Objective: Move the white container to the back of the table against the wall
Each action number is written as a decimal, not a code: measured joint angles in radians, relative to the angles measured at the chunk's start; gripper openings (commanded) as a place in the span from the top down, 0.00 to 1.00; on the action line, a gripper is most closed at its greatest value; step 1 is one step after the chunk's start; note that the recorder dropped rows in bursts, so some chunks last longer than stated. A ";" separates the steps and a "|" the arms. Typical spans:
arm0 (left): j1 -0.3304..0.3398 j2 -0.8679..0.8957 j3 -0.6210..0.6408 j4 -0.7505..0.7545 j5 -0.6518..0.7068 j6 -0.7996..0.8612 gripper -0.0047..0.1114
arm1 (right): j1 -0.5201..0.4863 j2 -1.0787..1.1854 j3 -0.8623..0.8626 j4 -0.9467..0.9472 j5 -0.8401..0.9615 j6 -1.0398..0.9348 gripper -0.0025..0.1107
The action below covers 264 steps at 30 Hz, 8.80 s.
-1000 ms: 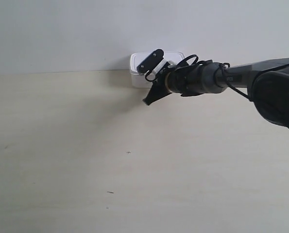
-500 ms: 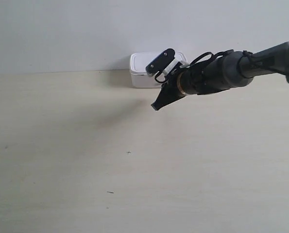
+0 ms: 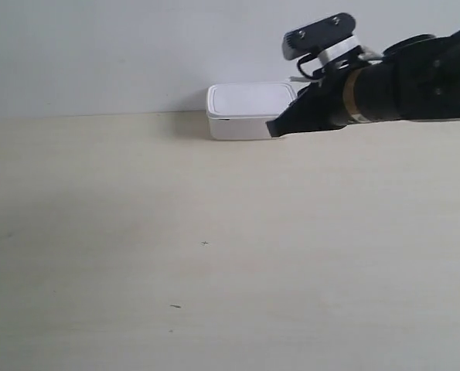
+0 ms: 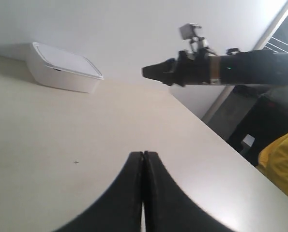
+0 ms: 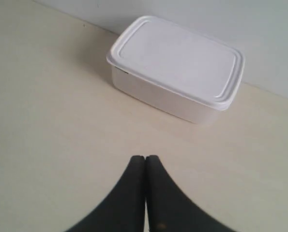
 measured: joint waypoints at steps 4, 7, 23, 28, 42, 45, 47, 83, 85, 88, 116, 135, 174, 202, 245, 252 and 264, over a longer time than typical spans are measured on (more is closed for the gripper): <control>0.000 0.000 0.000 0.000 0.037 0.004 0.96 | 0.000 -0.199 0.133 0.066 -0.005 0.006 0.98; 0.000 0.000 0.000 0.010 0.040 0.004 0.96 | 0.000 -0.333 0.225 0.122 -0.028 0.006 0.98; 0.000 0.000 0.000 0.101 -0.003 0.123 0.96 | 0.000 -1.027 0.676 0.365 -0.202 0.006 0.98; 0.000 0.000 0.000 0.101 -0.052 0.137 0.96 | 0.000 -1.259 0.790 0.421 -0.206 0.008 0.98; 0.000 0.000 0.000 0.103 -0.065 0.137 0.96 | 0.000 -1.718 1.026 0.436 -0.273 0.114 0.98; 0.000 0.000 0.000 0.105 -0.067 0.138 0.96 | 0.000 -1.738 1.057 0.433 -0.301 0.136 0.98; 0.000 0.000 0.000 0.105 -0.067 0.138 0.96 | 0.000 -1.740 1.061 0.409 -0.314 0.150 0.98; 0.078 -0.121 0.000 0.105 -0.073 0.138 0.96 | 0.000 -1.740 1.061 -0.057 -0.360 0.597 0.98; 0.117 -0.121 0.000 0.105 -0.073 0.138 0.96 | -0.003 -1.740 1.061 -0.057 -0.363 0.597 0.98; 0.205 -0.121 0.000 0.105 -0.073 0.138 0.96 | -0.029 -1.740 1.061 -0.057 -0.365 0.597 0.98; 0.796 -0.121 0.000 0.105 -0.073 0.138 0.96 | -0.409 -1.740 1.061 -0.057 -0.367 0.597 0.98; 0.796 -0.121 0.000 0.105 -0.073 0.138 0.96 | -0.410 -1.740 1.061 -0.057 -0.367 0.597 0.98; 0.796 -0.121 0.000 -0.232 -0.211 0.463 0.96 | -0.410 -1.740 1.061 -0.057 -0.367 0.597 0.98; 0.797 -0.121 0.000 -1.437 0.261 2.033 0.96 | -0.410 -1.740 1.061 -0.057 -0.367 0.597 0.98; 0.797 -0.121 0.000 -1.482 0.275 2.045 0.96 | -0.361 -1.740 1.061 -0.186 -0.134 0.578 0.98; 0.797 -0.121 0.000 -1.482 0.275 2.045 0.96 | -0.361 -1.740 1.061 -0.165 -0.041 0.737 0.98; 0.797 -0.121 0.000 -1.482 0.275 2.045 0.96 | -0.361 -1.740 1.061 0.561 0.095 -0.029 0.98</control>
